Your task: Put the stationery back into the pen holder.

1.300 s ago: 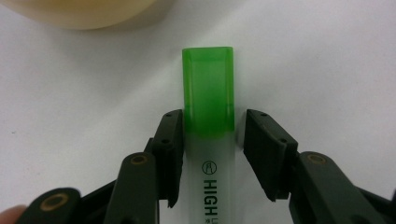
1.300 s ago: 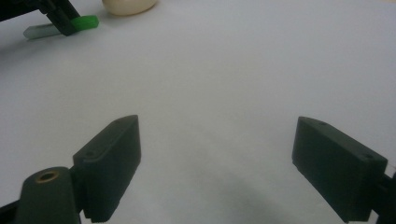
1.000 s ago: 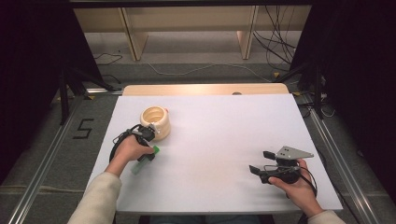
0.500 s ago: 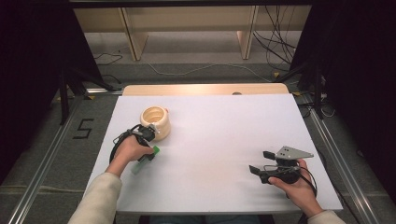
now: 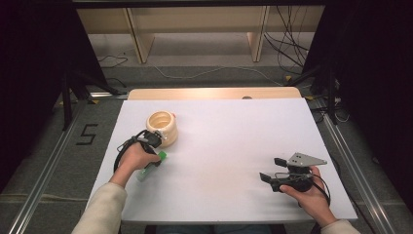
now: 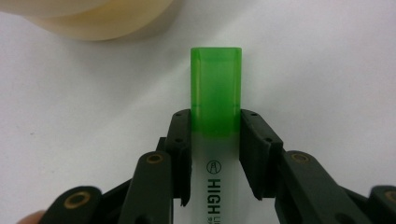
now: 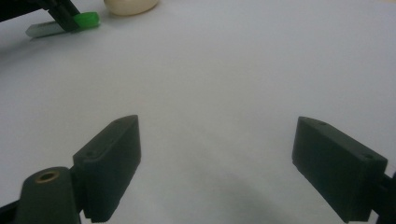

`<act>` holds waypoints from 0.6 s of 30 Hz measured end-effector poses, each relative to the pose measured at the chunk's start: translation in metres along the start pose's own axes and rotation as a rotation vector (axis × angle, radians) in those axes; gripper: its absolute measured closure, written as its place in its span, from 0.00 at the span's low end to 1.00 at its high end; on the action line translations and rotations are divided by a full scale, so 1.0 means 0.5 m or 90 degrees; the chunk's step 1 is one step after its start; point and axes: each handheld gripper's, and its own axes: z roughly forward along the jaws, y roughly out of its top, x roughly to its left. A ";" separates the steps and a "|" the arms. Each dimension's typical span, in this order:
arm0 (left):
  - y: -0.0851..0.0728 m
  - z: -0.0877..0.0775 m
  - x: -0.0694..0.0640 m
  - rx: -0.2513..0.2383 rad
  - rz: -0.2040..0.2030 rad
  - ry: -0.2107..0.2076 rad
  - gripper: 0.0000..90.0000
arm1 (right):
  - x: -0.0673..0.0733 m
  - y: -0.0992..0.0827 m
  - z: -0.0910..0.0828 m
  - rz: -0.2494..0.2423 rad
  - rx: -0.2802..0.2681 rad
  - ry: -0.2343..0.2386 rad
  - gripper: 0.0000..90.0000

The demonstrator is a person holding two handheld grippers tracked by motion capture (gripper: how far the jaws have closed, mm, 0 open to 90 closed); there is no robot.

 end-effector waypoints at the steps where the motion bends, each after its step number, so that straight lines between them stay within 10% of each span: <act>1: -0.001 -0.002 -0.001 -0.002 0.002 0.000 0.74 | 0.000 0.000 0.000 0.001 0.001 0.000 0.18; 18: -0.018 -0.031 -0.008 -0.095 -0.008 0.011 0.74 | 0.001 0.000 0.001 0.001 0.000 0.000 0.18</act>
